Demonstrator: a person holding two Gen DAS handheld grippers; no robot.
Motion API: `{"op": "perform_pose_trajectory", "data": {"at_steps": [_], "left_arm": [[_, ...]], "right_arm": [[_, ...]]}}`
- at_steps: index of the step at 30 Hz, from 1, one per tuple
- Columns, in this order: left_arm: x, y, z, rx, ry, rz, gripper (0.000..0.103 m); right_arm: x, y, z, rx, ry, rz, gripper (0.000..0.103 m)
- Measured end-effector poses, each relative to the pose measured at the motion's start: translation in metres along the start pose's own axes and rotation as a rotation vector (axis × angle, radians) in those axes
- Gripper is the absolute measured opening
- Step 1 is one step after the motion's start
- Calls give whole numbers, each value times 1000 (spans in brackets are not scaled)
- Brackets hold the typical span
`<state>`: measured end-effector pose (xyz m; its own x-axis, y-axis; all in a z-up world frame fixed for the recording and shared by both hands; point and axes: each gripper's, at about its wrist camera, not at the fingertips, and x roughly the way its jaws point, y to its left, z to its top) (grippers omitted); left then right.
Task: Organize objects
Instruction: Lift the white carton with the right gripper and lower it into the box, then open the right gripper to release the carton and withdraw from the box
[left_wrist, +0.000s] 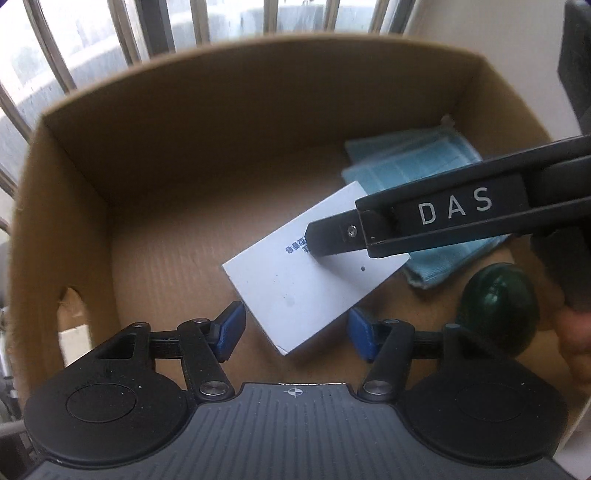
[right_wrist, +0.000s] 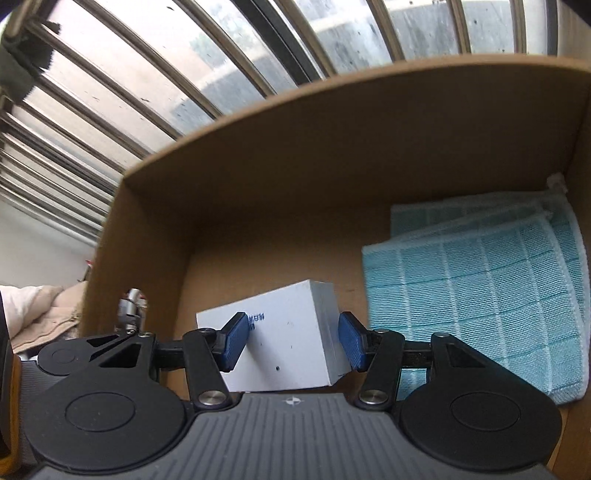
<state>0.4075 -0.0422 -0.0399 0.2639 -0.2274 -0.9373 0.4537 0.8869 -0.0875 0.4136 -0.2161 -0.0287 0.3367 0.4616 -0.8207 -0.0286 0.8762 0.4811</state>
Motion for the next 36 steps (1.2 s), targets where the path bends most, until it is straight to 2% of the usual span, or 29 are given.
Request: {"op": "perform_pose_trajectory", "data": {"at_steps": [2, 5, 7, 10, 12, 16, 19, 22, 23, 26, 29, 33, 36], "left_arm": [[3, 1, 0, -9, 25, 2, 58], [0, 2, -3, 0, 22, 8, 59], [-8, 2, -7, 2, 4, 5, 63], [-25, 2, -16, -5, -34, -1, 65], [-41, 2, -25, -3, -76, 5, 66], [-75, -4, -51, -6, -167, -5, 69], [-103, -9, -78, -9, -252, -16, 71], [-126, -21, -103, -23, -331, -56, 72], [-133, -23, -118, -24, -356, -72, 72], [-155, -29, -151, -16, -461, -92, 78], [-159, -36, -169, -24, -534, -107, 79], [-159, -36, -198, -91, -613, -164, 87], [-146, -41, -221, -115, -636, -149, 89]], "right_arm": [[5, -1, 0, 3, 17, -10, 58], [10, -2, -1, 8, 32, -20, 58], [7, -3, -3, 14, 29, -16, 59], [-3, -1, -5, 17, 13, -2, 65], [-15, 1, -11, 18, -3, 3, 73], [-53, 12, -32, -28, -74, 45, 73], [-92, 20, -56, -56, -176, 92, 73], [-137, 23, -88, -105, -288, 156, 73], [-149, 24, -90, -119, -319, 177, 73], [-182, 23, -115, -160, -397, 227, 74], [-199, 24, -141, -191, -430, 245, 74], [-200, 23, -171, -208, -425, 258, 74], [-194, 28, -187, -230, -407, 247, 74]]}}
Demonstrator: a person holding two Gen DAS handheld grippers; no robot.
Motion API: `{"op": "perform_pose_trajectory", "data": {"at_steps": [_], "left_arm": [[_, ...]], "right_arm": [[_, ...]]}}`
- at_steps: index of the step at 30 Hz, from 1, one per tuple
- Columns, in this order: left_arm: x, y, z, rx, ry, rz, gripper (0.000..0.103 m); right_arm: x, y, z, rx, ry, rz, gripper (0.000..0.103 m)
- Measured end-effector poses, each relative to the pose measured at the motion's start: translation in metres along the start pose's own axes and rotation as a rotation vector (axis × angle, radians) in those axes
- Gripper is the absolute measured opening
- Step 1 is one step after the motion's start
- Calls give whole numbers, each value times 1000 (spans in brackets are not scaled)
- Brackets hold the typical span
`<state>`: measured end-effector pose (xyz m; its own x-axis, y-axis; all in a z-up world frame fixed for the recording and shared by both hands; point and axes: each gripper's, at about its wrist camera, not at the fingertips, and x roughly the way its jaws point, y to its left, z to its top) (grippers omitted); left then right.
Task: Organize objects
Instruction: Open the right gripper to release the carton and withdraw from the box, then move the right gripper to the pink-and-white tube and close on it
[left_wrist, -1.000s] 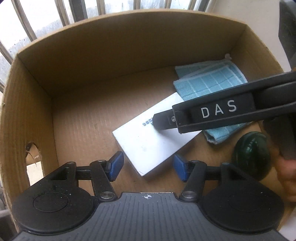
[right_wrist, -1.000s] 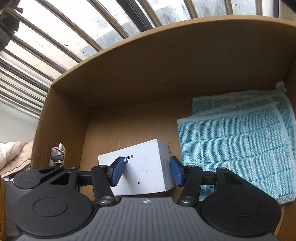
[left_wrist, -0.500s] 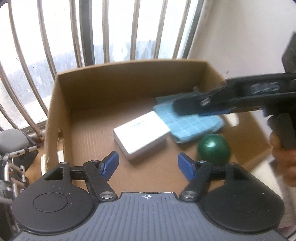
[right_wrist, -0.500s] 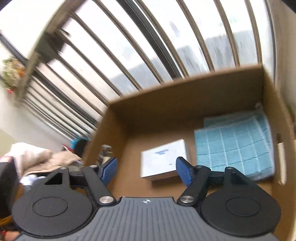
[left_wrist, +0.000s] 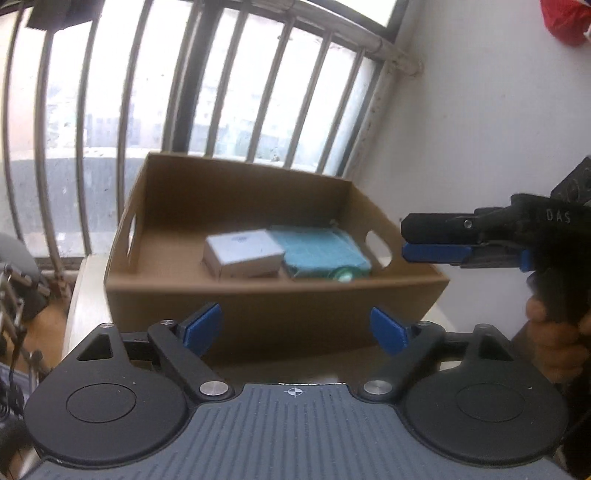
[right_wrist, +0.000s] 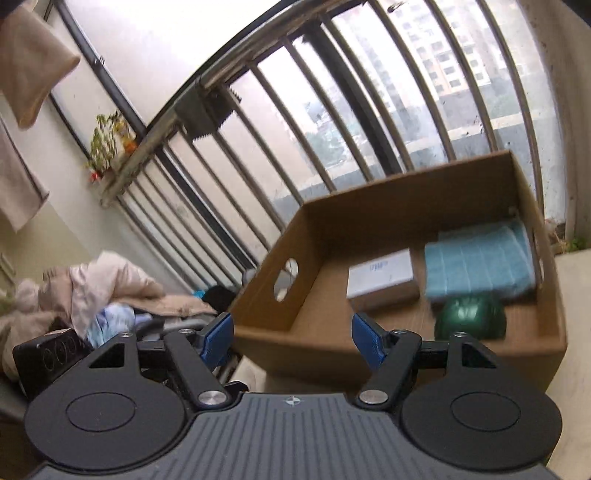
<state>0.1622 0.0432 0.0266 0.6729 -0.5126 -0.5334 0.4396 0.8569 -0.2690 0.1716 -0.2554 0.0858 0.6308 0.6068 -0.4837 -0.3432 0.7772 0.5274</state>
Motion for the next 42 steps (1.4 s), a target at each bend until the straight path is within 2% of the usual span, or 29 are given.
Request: {"op": "perform_pose_trajectory", "data": {"at_steps": [6, 14, 19, 24, 28, 33, 42], "left_arm": [[19, -4, -38, 35, 62, 68, 89], [30, -9, -54, 63, 87, 13, 89], [34, -6, -70, 52, 116, -44, 81], [43, -1, -73, 42, 139, -58, 77], [47, 5, -72, 18, 141, -63, 74], [50, 15, -71, -20, 152, -86, 74], [42, 28, -69, -51, 167, -134, 77]], "right_arm": [[27, 5, -35, -42, 99, -53, 74], [68, 13, -51, -134, 165, -118, 74], [88, 17, -54, -186, 192, -121, 73], [110, 14, -58, -199, 264, -97, 72], [125, 10, -64, -213, 323, -117, 72], [132, 2, -74, -209, 380, -124, 61], [127, -1, -81, -121, 430, -94, 54]]}}
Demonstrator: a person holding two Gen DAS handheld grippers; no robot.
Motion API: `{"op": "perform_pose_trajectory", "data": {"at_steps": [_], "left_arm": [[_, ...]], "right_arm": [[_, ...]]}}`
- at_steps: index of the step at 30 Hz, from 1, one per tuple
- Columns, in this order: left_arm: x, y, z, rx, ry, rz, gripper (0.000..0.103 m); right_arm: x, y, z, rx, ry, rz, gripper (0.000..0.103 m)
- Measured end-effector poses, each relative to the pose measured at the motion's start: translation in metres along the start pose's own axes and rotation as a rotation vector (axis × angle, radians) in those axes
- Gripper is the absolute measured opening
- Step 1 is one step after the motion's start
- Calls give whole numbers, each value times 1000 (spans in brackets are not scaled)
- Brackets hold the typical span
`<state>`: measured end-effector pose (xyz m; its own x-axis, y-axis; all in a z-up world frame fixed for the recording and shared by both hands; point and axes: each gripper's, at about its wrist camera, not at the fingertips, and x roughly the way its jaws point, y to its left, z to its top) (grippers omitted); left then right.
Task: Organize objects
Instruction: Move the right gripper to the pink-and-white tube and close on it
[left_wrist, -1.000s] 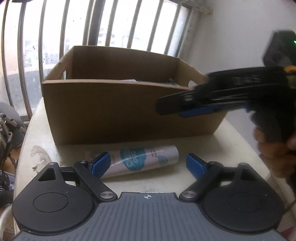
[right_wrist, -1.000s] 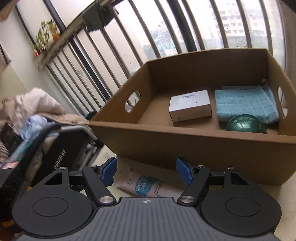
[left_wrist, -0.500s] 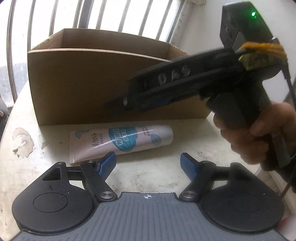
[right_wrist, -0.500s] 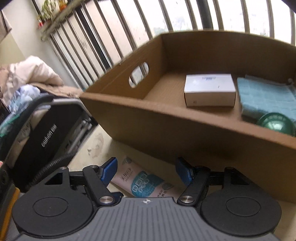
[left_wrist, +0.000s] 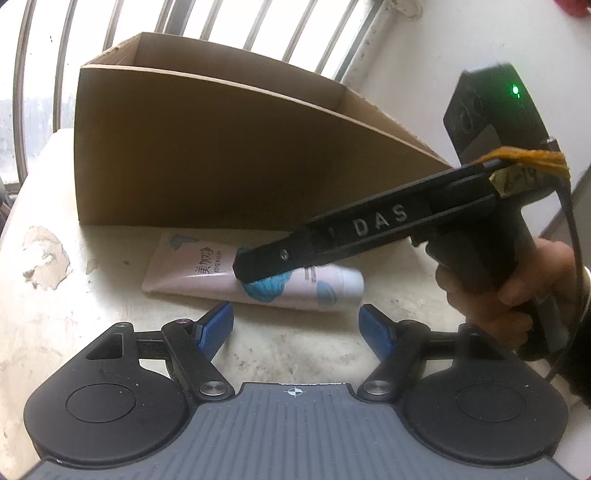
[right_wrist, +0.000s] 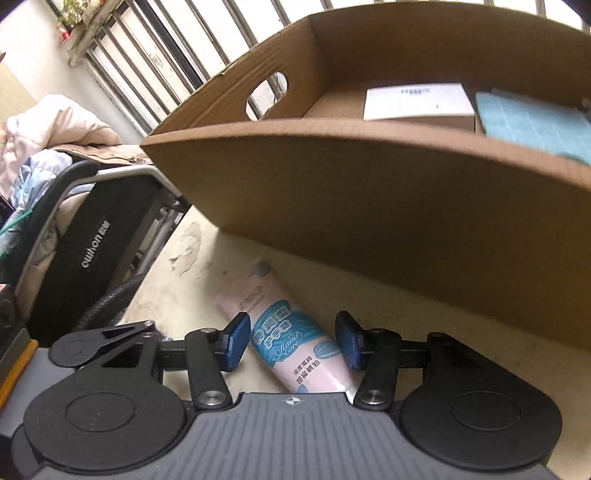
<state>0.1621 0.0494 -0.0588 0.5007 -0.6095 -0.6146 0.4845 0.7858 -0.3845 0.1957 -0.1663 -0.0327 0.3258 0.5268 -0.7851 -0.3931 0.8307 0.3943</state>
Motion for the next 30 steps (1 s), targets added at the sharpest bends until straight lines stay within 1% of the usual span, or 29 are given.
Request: {"op": "perform_pose_trajectory", "data": {"at_steps": [1, 4, 8, 11, 14, 17, 22, 25, 30], "left_arm": [[-2, 0, 0, 5, 3, -6, 79], [-6, 0, -1, 30, 3, -11, 82], [-8, 2, -2, 40, 14, -14, 83], [-8, 6, -2, 28, 16, -19, 83], [-6, 11, -2, 3, 17, -22, 83], [-4, 20, -1, -25, -10, -25, 82], [-2, 27, 2, -45, -29, -26, 77], [-3, 29, 2, -60, -30, -25, 72], [-7, 34, 0, -87, -30, -32, 62]], "right_arm": [[-1, 0, -2, 11, 7, 9, 53], [-1, 3, -8, 40, 25, 34, 53], [-1, 7, -13, 70, 50, 70, 53], [-1, 9, -13, 82, 55, 78, 53], [1, 6, -10, 100, 41, 77, 53], [4, 5, -8, 109, 28, 84, 52], [8, 2, -5, 126, 8, 96, 52], [10, -1, -6, 157, 1, 122, 49], [8, -7, -14, 204, -9, 146, 40]]}}
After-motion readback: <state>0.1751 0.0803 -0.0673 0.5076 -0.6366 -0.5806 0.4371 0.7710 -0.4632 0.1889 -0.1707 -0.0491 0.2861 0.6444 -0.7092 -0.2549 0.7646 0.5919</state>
